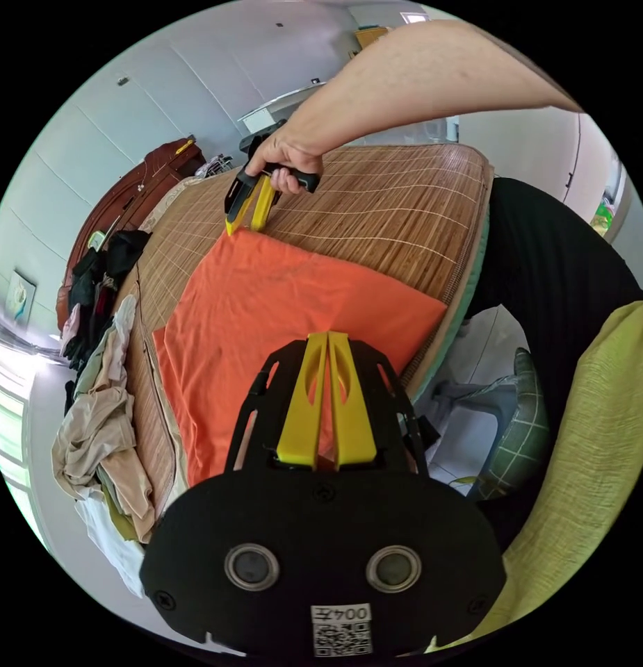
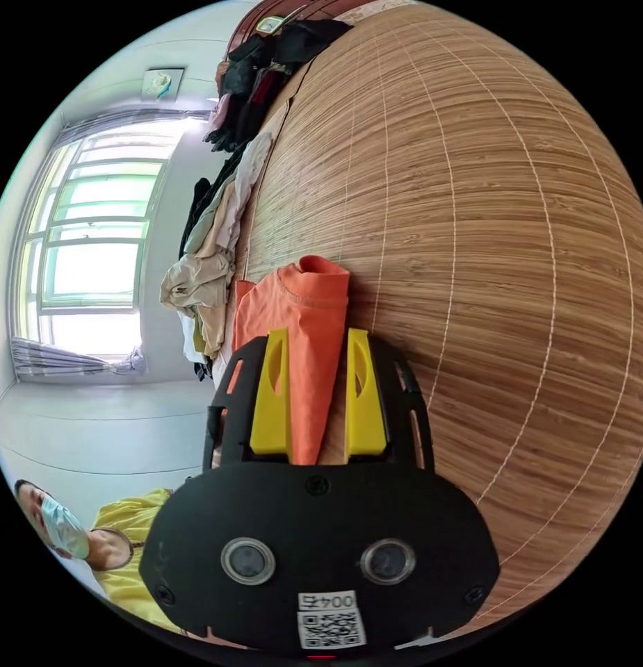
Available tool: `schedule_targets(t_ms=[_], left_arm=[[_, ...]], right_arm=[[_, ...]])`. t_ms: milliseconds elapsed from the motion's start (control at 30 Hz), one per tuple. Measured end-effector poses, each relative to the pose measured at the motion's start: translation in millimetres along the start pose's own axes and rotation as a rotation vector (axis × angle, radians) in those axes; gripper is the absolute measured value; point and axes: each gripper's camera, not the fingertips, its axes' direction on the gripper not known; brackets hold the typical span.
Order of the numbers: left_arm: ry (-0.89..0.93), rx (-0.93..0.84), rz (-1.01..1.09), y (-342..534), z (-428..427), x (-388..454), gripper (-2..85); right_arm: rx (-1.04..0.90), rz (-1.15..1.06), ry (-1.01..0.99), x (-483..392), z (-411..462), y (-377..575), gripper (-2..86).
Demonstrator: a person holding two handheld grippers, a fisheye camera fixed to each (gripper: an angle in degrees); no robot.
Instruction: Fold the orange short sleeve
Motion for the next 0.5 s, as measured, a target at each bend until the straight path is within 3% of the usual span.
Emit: schedule_targets(t_ms=[167,267,333,500], left_arm=[[0.007,-0.018,-0.027,0,1,-4,0.9],[0.012,-0.021,-0.032,2,2,-6,0.9],[0.019,-0.022,-0.037,3,3,-8,0.9],[-0.001,-0.026,-0.009,5,4,-8,1.0]], right_arm=[[0.068,-0.117,0.087,-34,-7,5,3.7],[0.075,-0.228,0.347,-75,2,9,1.6],[-0.03,-0.23,0.508,-78,33,7,1.9],[0.086,-0.192,0.536,-102,11,37,6.0]])
